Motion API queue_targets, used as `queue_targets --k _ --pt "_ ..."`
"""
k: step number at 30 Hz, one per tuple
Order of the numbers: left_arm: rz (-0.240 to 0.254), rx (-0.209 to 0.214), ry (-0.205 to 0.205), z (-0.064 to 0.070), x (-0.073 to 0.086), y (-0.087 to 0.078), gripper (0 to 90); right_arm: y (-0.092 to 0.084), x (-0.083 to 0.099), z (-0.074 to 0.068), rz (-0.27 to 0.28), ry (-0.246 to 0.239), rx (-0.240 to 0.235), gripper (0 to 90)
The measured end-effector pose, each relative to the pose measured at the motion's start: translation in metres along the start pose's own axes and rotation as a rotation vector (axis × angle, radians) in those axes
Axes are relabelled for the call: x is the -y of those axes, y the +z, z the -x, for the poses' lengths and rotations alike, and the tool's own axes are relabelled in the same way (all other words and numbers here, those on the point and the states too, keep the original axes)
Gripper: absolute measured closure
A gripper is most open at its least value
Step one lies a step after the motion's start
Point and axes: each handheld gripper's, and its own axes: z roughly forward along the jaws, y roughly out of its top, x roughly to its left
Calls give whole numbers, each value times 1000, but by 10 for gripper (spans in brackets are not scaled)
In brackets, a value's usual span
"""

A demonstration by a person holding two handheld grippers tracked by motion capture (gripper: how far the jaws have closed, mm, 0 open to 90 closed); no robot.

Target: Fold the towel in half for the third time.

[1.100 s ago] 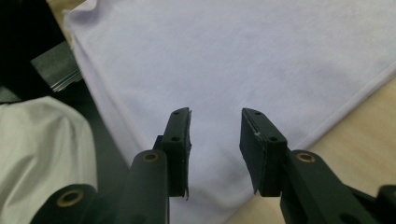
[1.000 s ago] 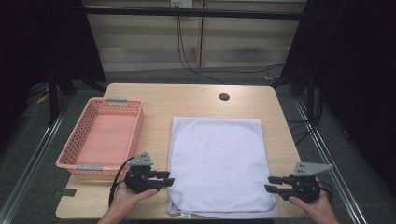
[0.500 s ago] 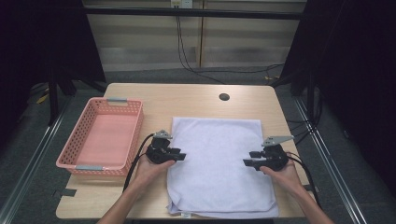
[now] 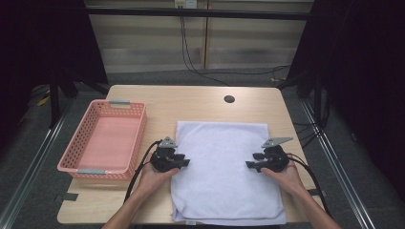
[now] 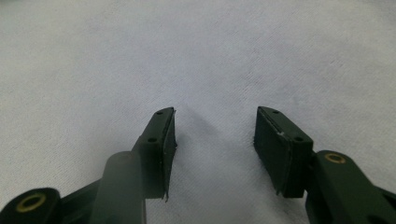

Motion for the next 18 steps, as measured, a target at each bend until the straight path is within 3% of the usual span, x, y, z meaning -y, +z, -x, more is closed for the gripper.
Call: queue_targets --k 8,9,11,14,18 --pt "-48 49 16 26 14 -14 648 -18 20 -12 -15 -5 -26 490" --pt "-52 46 32 31 17 -16 648 -20 22 -13 -20 -13 -31 490" --pt "-66 75 40 38 23 -21 648 -27 29 -18 -26 -9 -51 490" --pt "-70 97 68 49 30 -26 649 -37 39 -29 -40 -12 -74 490" --pt "-116 140 87 66 40 -37 649 -50 54 -48 -63 -25 -94 490"
